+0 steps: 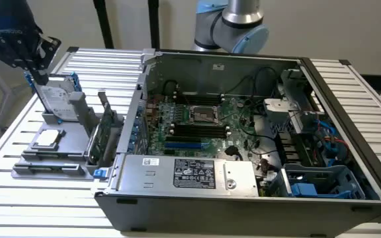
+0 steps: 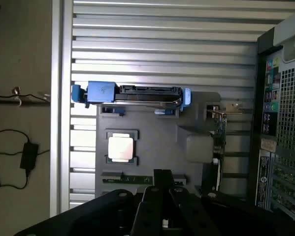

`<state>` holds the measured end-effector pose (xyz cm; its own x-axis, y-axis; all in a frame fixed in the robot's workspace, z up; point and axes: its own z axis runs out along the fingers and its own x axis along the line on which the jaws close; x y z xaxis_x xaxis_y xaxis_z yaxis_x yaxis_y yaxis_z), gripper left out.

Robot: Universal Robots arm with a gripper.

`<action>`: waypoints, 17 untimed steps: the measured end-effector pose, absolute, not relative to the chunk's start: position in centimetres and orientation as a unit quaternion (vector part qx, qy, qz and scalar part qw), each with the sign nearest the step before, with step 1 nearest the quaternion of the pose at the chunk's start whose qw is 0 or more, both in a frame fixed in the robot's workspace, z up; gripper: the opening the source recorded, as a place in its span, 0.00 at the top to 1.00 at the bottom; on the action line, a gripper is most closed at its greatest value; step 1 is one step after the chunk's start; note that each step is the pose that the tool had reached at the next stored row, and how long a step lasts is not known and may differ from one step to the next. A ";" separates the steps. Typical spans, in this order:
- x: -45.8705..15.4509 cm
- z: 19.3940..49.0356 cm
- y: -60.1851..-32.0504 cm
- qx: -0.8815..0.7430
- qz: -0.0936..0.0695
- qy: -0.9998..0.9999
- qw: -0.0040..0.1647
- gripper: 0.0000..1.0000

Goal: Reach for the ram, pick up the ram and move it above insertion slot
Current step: 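Reach for the ram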

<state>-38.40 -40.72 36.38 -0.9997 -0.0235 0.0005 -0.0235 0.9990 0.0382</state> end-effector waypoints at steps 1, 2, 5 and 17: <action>-38.4 36.4 -40.7 0.012 -0.019 -1.000 0.000 0.89; -38.4 36.4 -40.7 0.012 -0.019 -1.000 0.000 0.89; -38.4 36.4 -40.7 0.012 -0.019 -1.000 0.000 0.89; -38.4 36.4 -41.4 0.012 -0.019 -1.000 0.001 0.89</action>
